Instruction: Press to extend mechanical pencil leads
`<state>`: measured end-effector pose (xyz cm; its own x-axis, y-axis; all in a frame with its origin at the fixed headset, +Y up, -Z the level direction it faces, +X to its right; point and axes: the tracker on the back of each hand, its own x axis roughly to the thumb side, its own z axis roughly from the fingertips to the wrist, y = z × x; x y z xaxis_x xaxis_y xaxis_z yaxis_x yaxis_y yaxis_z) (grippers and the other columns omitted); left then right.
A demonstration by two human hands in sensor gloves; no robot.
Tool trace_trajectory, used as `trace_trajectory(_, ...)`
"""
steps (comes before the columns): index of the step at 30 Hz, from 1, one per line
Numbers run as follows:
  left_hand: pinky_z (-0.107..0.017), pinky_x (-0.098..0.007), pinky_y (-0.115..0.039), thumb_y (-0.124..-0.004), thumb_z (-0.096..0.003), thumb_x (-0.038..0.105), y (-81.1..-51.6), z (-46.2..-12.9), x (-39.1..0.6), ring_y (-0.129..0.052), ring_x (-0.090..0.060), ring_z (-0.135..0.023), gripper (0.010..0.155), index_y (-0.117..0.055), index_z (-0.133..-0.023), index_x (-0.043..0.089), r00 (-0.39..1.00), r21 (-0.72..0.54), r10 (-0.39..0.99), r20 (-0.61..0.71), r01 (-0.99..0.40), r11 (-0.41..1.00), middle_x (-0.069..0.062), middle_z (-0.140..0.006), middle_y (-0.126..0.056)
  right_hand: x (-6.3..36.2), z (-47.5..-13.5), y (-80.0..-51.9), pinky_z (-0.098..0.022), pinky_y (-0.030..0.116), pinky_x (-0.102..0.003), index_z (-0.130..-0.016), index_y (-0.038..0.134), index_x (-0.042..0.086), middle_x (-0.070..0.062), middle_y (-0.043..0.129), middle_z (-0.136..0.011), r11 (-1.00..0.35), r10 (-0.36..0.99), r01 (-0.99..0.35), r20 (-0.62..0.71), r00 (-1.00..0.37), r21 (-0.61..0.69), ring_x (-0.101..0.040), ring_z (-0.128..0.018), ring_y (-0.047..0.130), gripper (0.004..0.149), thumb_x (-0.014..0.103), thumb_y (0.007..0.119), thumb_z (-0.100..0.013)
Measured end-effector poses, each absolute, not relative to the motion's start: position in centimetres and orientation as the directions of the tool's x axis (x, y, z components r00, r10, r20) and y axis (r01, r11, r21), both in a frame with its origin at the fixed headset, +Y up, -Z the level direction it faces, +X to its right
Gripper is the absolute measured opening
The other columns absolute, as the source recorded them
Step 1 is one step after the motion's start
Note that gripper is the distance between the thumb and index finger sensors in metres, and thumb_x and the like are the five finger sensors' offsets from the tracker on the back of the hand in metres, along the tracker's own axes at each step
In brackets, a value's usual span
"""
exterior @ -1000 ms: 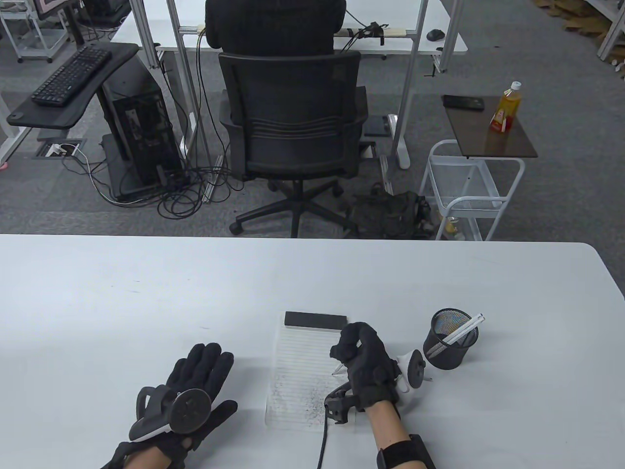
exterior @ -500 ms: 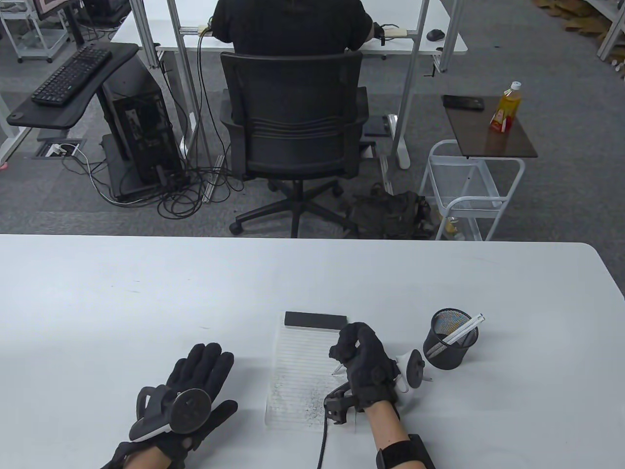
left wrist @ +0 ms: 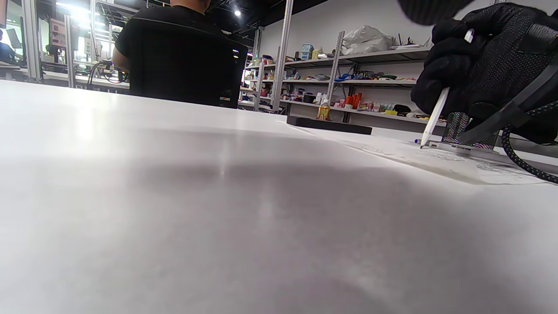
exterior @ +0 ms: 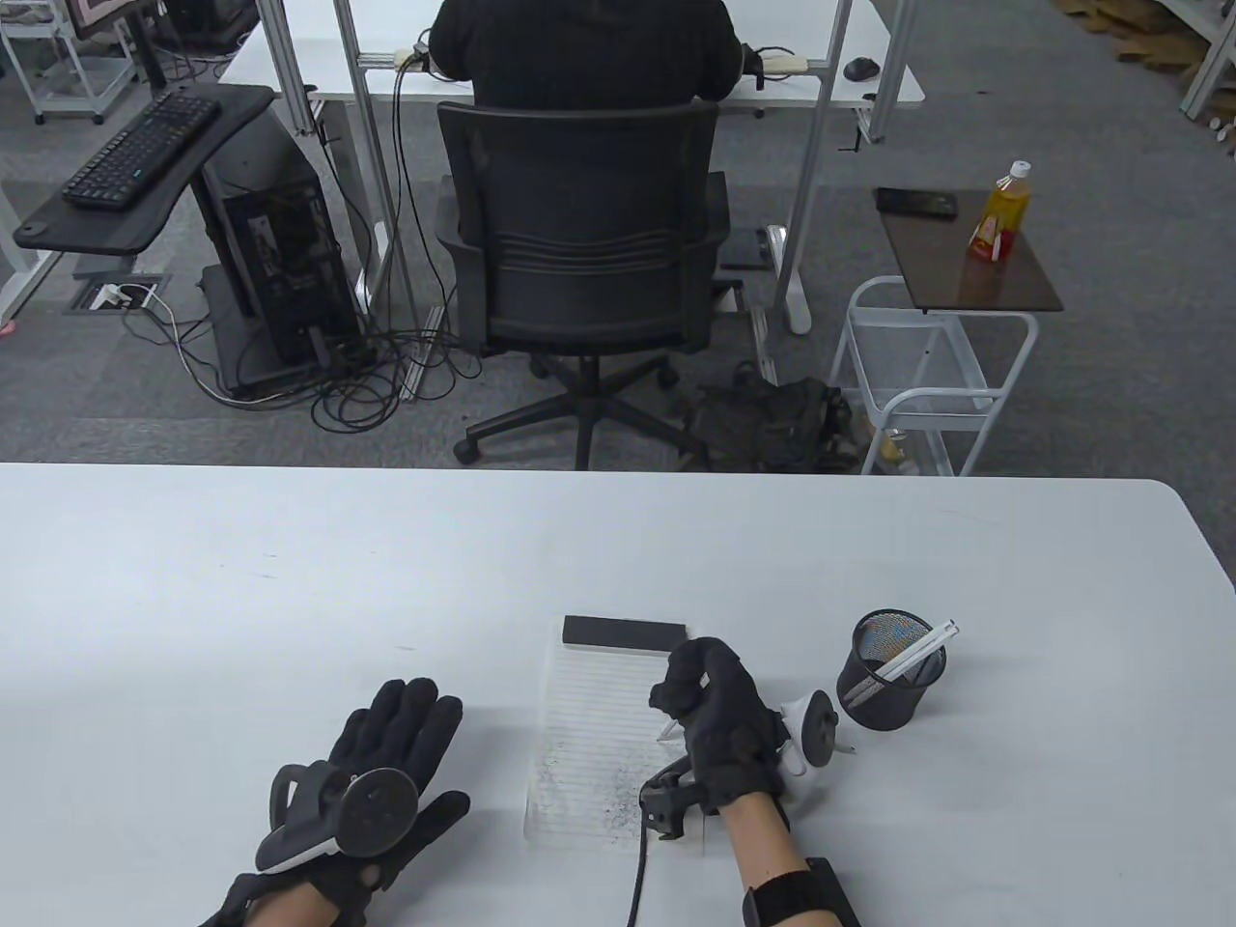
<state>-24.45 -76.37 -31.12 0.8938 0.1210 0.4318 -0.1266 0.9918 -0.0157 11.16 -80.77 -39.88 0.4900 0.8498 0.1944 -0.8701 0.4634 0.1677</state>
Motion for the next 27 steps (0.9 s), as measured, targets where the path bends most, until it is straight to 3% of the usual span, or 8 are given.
trace_trajectory(4,-0.077,-0.065,-0.041,-0.064,-0.0453,0.063,-76.3,-31.2,-24.5,-0.031,-0.048,-0.111,0.088,-0.025,-0.114,0.024,0.894,-0.013,0.124,0.431,-0.131,0.991,-0.013,-0.120,-0.024,10.7,-39.8,-79.2,-0.052,0.064,-0.072,-0.084,0.078,0.003,-0.014,0.081,-0.062,0.449,0.840,-0.854,0.200,0.504,0.263,-0.040,-0.047,0.081,0.060,0.053,0.055,-0.060)
trace_trajectory(6,-0.077,-0.065,-0.041,-0.064,-0.0453,0.063,-76.3,-31.2,-24.6,-0.031,-0.048,-0.111,0.088,-0.025,-0.114,0.024,0.895,-0.014,0.121,0.429,-0.127,0.992,-0.013,-0.120,-0.024,10.4,-39.7,-77.7,-0.054,0.061,-0.073,-0.094,0.071,0.002,-0.017,0.077,-0.071,0.392,0.865,-0.862,0.190,0.464,0.321,-0.043,-0.055,0.077,0.063,0.052,0.055,-0.059)
trace_trajectory(8,-0.077,-0.065,-0.041,-0.064,-0.0454,0.063,-76.2,-31.2,-24.6,-0.031,-0.048,-0.111,0.088,-0.025,-0.114,0.024,0.895,-0.014,0.123,0.428,-0.130,0.991,-0.013,-0.120,-0.024,10.1,-39.8,-76.2,-0.057,0.057,-0.074,-0.104,0.058,0.001,-0.020,0.070,-0.080,0.315,0.901,-0.868,0.168,0.401,0.384,-0.046,-0.062,0.072,0.062,0.044,0.057,-0.060)
trace_trajectory(10,-0.077,-0.065,-0.041,-0.064,-0.0454,0.063,-76.2,-31.2,-24.6,-0.031,-0.048,-0.111,0.088,-0.025,-0.114,0.024,0.895,-0.013,0.126,0.428,-0.133,0.991,-0.013,-0.120,-0.024,10.1,-39.7,-75.1,-0.057,0.059,-0.072,-0.108,0.052,0.001,-0.020,0.067,-0.083,0.207,0.946,-0.900,0.158,0.284,0.383,-0.046,-0.065,0.071,0.060,0.035,0.060,-0.060)
trace_trajectory(14,-0.077,-0.065,-0.041,-0.064,-0.0454,0.063,-76.2,-31.1,-24.3,-0.031,-0.048,-0.111,0.088,-0.025,-0.114,0.024,0.892,-0.009,0.119,0.436,-0.127,0.992,-0.013,-0.120,-0.024,10.7,-39.4,-72.4,-0.052,0.066,-0.067,-0.108,0.051,0.004,-0.021,0.064,-0.086,-0.217,0.964,-0.890,0.231,-0.131,0.400,-0.048,-0.066,0.070,0.056,0.022,0.062,-0.057)
trace_trajectory(17,-0.077,-0.065,-0.041,-0.064,-0.0454,0.063,-76.4,-31.2,-24.3,-0.031,-0.048,-0.112,0.088,-0.025,-0.114,0.024,0.892,-0.016,0.115,0.436,-0.120,0.993,-0.013,-0.120,-0.024,11.5,-38.7,-71.1,-0.051,0.067,-0.065,-0.107,0.056,0.003,-0.022,0.059,-0.089,-0.584,0.808,-0.732,0.344,-0.479,0.351,-0.047,-0.067,0.069,0.054,0.017,0.063,-0.055)
trace_trajectory(20,-0.077,-0.065,-0.041,-0.064,-0.0454,0.063,-76.4,-31.3,-24.5,-0.031,-0.048,-0.112,0.088,-0.025,-0.114,0.024,0.894,-0.019,0.117,0.433,-0.121,0.993,-0.013,-0.120,-0.024,12.8,-37.8,-71.2,-0.052,0.068,-0.064,-0.106,0.062,0.005,-0.021,0.051,-0.093,-0.776,0.628,-0.521,0.367,-0.686,0.354,-0.046,-0.071,0.067,0.053,0.015,0.066,-0.055)
trace_trajectory(27,-0.077,-0.065,-0.041,-0.064,-0.0454,0.063,-76.4,-31.3,-24.5,-0.031,-0.048,-0.112,0.088,-0.025,-0.114,0.024,0.894,-0.021,0.110,0.434,-0.112,0.993,-0.013,-0.120,-0.024,16.8,-36.5,-73.1,-0.052,0.068,-0.064,-0.105,0.069,0.005,-0.021,0.051,-0.091,-0.838,0.493,-0.351,0.304,-0.815,0.419,-0.047,-0.073,0.066,0.053,0.009,0.074,-0.052)
